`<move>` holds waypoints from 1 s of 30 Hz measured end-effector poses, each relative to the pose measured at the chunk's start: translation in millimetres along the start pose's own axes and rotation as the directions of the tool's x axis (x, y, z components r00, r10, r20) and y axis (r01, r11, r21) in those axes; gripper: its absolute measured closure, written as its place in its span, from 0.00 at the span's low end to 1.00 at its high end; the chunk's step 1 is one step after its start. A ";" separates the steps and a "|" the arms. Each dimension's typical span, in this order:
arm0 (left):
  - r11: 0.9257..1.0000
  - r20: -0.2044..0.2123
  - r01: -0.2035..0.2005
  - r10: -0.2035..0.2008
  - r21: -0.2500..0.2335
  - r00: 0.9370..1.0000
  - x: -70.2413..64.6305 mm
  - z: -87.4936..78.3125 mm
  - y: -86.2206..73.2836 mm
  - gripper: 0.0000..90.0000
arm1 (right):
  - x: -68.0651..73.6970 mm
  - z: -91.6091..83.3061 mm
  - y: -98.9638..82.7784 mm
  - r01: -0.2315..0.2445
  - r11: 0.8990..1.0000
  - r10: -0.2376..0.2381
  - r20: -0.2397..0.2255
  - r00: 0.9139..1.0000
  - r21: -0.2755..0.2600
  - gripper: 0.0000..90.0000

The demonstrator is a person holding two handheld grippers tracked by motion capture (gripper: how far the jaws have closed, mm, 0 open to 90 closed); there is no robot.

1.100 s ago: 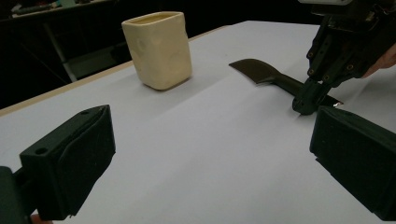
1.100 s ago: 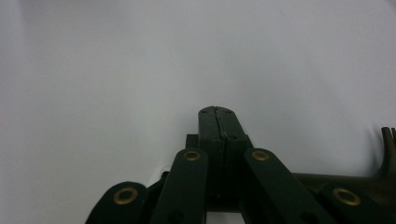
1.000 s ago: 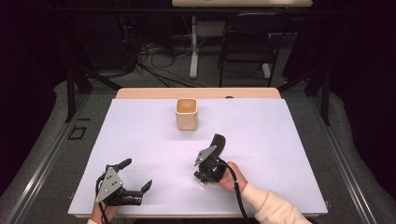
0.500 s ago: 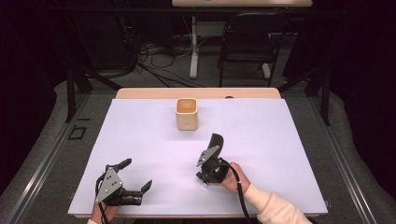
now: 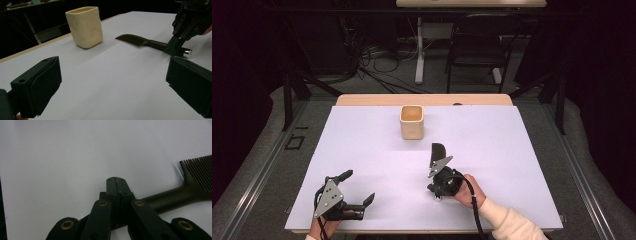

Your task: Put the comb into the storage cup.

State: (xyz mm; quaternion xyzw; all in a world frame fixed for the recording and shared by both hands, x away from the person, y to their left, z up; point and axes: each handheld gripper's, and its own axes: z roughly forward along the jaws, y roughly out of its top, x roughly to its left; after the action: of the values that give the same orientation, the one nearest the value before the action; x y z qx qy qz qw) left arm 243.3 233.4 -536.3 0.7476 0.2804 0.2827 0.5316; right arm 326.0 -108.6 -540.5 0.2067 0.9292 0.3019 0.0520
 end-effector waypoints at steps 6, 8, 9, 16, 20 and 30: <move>1.000 0.000 0.000 0.000 0.000 1.000 0.1 0.0 0.0 0.00 | -1.5 -3.3 -4.2 -0.019 1.000 0.019 0.004 1.000 0.007 1.00; 1.000 -0.001 0.001 -0.001 0.001 1.000 0.2 0.4 -0.1 0.00 | -2.3 -4.1 -4.9 -0.014 1.000 0.014 0.005 1.000 0.009 1.00; 1.000 0.000 0.003 -0.003 0.001 1.000 0.0 0.5 -0.1 0.00 | -2.4 -5.0 -5.6 -0.020 1.000 0.020 0.006 1.000 0.008 1.00; 1.000 -0.001 -0.001 0.001 -0.002 1.000 -0.6 -0.3 0.4 0.00 | -4.8 -11.9 -11.3 -0.037 0.999 0.036 0.016 0.999 0.011 1.00; 1.000 -0.002 -0.002 0.002 -0.001 1.000 -0.7 -0.1 0.5 0.00 | -7.7 -14.8 -15.1 -0.036 0.999 0.036 0.018 0.999 0.020 1.00; 1.000 -0.001 -0.004 0.004 -0.004 1.000 -1.2 -0.2 0.6 0.00 | -14.9 -22.5 -23.1 -0.070 0.997 0.069 0.033 0.997 0.031 1.00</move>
State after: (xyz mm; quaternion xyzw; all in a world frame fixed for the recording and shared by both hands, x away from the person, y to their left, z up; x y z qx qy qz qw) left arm 242.4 232.5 -535.8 0.7468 0.2788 0.2848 0.5324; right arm 326.3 -143.9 -536.1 0.2443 0.9253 0.2853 0.0531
